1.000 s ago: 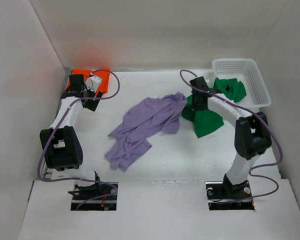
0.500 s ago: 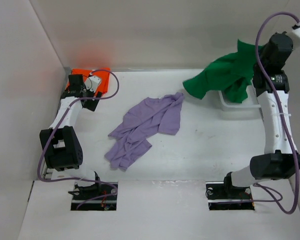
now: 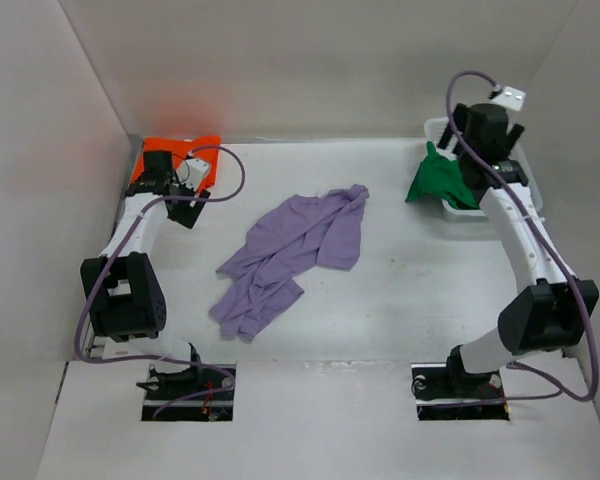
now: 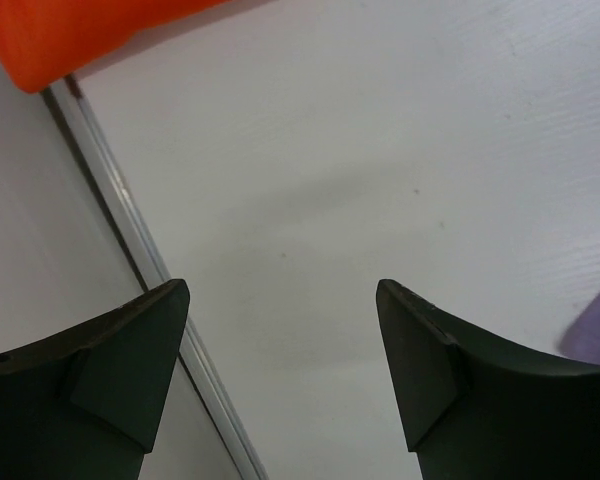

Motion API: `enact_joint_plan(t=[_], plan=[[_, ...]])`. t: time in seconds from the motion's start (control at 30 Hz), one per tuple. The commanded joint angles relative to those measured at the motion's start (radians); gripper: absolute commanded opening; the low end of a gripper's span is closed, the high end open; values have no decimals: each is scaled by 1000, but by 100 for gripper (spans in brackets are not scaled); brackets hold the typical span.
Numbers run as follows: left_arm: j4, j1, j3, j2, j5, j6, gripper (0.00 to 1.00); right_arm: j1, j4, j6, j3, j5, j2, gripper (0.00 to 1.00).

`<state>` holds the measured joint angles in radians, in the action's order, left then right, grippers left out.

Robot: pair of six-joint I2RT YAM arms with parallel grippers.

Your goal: Fold and stack the t-shirts

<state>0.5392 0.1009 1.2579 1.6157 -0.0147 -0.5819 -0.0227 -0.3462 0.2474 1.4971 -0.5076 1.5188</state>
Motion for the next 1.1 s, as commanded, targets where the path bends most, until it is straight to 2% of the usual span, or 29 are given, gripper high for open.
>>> enact_joint_plan(t=[0.0,0.1,0.23,0.27,0.37,0.43,0.5,0.6,0.7,0.8,0.87,0.93,0.97,1.07], plan=[[151,-46,29,-75,-88,-73,74,-181,53,-29,-12,118,-103,100],[350,-120,-8,-131,-177,-130,71,-355,-5,7,-55,208,-86,100],[488,-221,-112,-181,-202,-151,69,-536,-86,180,-127,276,19,100],[493,-243,-145,-194,-203,-142,69,-567,-77,222,-152,287,46,96],[472,-304,-239,-223,-257,-58,69,-630,19,363,-219,336,113,75],[444,-335,-279,-237,-324,12,69,-641,102,436,-251,377,153,68],[407,-355,-311,-249,-381,72,68,-641,185,522,-284,386,184,69],[335,-381,-367,-263,-398,149,68,-641,234,572,-284,383,236,76],[260,-422,-432,-261,-383,209,69,-641,182,572,-238,356,296,81],[194,-474,-477,-235,-283,212,69,-641,113,561,-190,339,368,81],[164,-500,-494,-214,-219,194,68,-641,87,552,-173,333,397,73],[139,-516,-503,-195,-205,189,62,-641,76,555,-179,328,408,57],[131,-516,-503,-186,-205,186,57,-641,76,561,-189,328,406,47],[105,-499,-499,-152,-199,188,32,-621,92,573,-228,331,388,16]])
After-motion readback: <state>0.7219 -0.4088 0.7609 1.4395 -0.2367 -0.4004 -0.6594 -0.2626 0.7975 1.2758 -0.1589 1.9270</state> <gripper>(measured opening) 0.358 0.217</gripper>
